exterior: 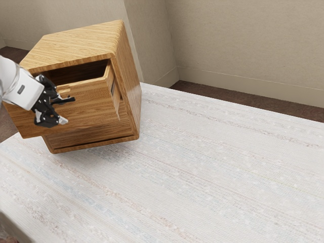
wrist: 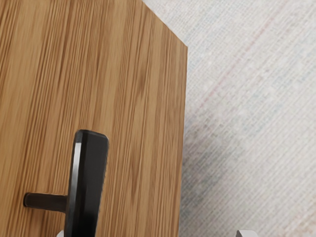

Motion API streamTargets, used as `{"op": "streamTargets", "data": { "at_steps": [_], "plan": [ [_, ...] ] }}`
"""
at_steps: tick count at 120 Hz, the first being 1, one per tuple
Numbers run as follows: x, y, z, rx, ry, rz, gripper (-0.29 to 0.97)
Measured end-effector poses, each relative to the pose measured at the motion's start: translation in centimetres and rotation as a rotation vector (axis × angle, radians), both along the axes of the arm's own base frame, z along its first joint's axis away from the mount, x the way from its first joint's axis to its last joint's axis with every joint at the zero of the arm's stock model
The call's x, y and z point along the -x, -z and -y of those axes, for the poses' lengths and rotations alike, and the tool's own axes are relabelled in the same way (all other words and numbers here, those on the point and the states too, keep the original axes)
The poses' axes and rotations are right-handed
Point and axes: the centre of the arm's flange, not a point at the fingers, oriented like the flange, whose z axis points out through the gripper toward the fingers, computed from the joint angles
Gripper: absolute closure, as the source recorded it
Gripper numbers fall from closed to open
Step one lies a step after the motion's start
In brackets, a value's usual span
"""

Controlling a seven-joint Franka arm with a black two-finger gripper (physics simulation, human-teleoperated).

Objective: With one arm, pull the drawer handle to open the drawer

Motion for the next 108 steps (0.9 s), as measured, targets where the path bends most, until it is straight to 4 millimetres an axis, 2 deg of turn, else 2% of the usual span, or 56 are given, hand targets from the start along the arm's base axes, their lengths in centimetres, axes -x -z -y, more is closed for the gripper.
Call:
{"op": "streamTargets", "data": {
  "at_steps": [52, 92, 108],
  "plan": [
    [1.9, 0.2, 2.4, -0.005, 0.02, 0.004, 0.36],
    [1.9, -0.7, 2.5, -0.016, 0.021, 0.018, 0.51],
    [1.9, -0.9, 2.4, -0.014, 0.019, 0.021, 0.4]
  ]
}}
